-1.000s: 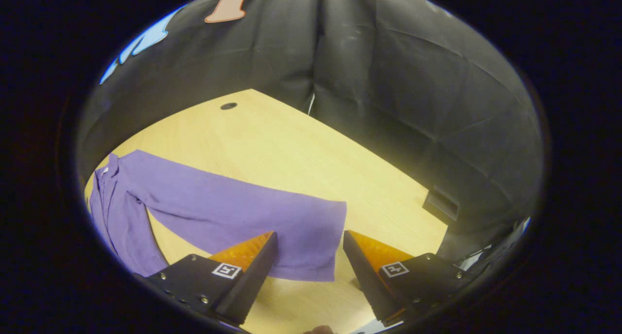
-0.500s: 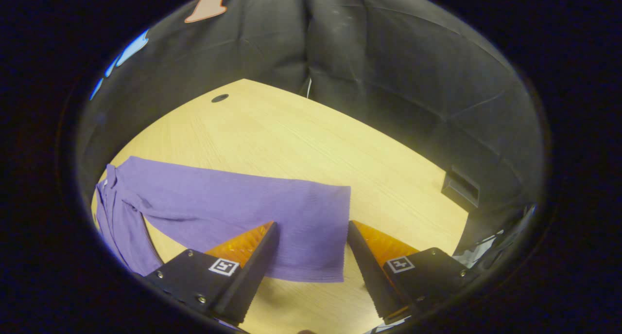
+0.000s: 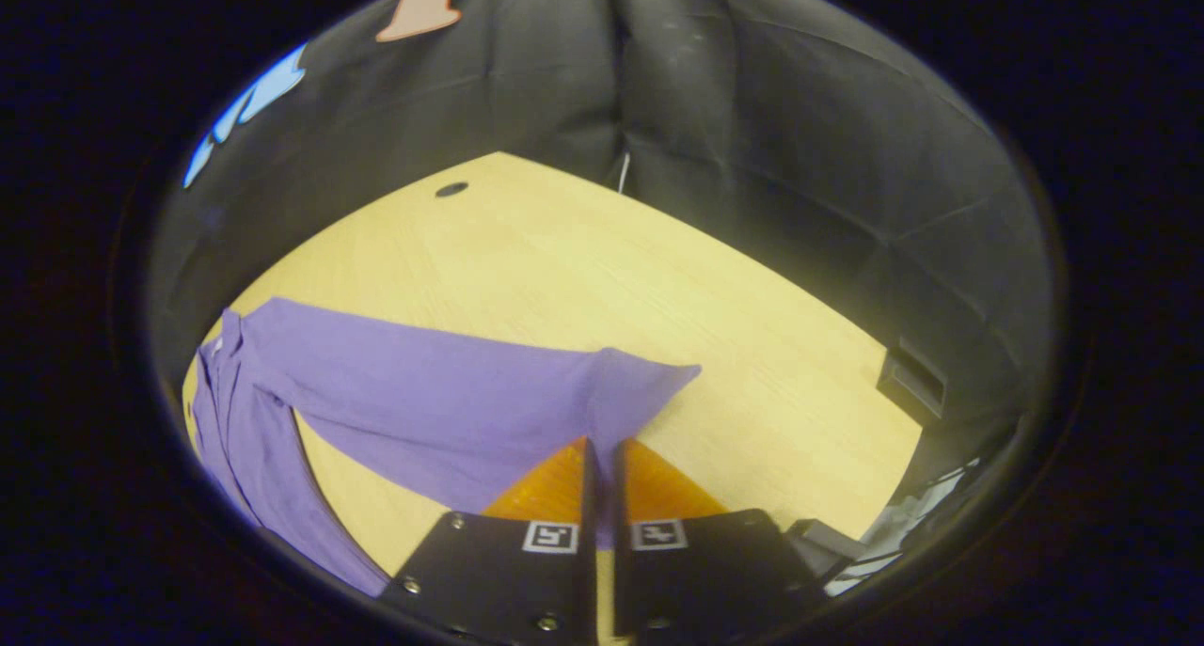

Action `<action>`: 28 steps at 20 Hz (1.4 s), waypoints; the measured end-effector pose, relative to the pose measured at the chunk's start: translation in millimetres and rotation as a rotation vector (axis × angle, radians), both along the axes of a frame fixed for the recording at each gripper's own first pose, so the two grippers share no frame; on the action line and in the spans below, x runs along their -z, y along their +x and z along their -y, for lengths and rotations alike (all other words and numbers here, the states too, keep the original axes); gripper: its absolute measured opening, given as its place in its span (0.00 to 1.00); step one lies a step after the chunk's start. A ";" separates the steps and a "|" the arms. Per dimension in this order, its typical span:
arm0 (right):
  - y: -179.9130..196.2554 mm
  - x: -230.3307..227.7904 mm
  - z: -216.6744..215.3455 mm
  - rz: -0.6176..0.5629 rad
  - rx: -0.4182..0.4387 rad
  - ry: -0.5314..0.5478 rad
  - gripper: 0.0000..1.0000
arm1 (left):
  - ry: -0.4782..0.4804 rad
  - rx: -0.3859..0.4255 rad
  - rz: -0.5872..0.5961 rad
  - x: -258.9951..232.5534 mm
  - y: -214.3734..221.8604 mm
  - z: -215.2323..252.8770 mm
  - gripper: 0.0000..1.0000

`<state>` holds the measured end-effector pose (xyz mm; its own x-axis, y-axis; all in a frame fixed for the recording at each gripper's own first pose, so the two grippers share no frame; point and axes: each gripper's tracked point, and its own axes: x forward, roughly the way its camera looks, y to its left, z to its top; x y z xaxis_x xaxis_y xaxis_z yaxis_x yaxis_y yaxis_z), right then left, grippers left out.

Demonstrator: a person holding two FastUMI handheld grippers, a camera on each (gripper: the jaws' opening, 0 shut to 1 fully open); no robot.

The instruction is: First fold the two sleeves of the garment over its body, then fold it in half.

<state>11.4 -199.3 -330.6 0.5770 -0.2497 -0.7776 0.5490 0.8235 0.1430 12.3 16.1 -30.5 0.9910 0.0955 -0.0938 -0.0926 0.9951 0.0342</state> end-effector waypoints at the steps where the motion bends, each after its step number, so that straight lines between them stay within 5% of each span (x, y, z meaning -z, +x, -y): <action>1: 3.5 -1.7 -0.5 0.012 -0.005 0.000 0.08 | -0.002 -0.003 0.003 -1.1 -0.3 -2.9 0.96; 12: 50.2 -124.3 -60.1 0.320 -0.156 0.061 0.01 | -0.030 0.001 0.003 9.2 0.9 -25.5 0.96; 21: 112.6 -236.7 -179.6 0.532 -0.406 0.008 0.01 | -0.058 0.004 -0.039 40.1 5.9 -66.9 0.96; 28: 142.4 -268.2 -289.0 0.597 -0.588 0.001 0.01 | -0.064 -0.003 -0.052 59.0 11.2 -118.2 0.96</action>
<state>153.8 89.7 -62.4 0.9279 0.2214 -0.3001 -0.1382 0.9516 0.2746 23.5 134.4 -89.5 0.9843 0.0905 -0.1513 -0.0953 0.9951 -0.0250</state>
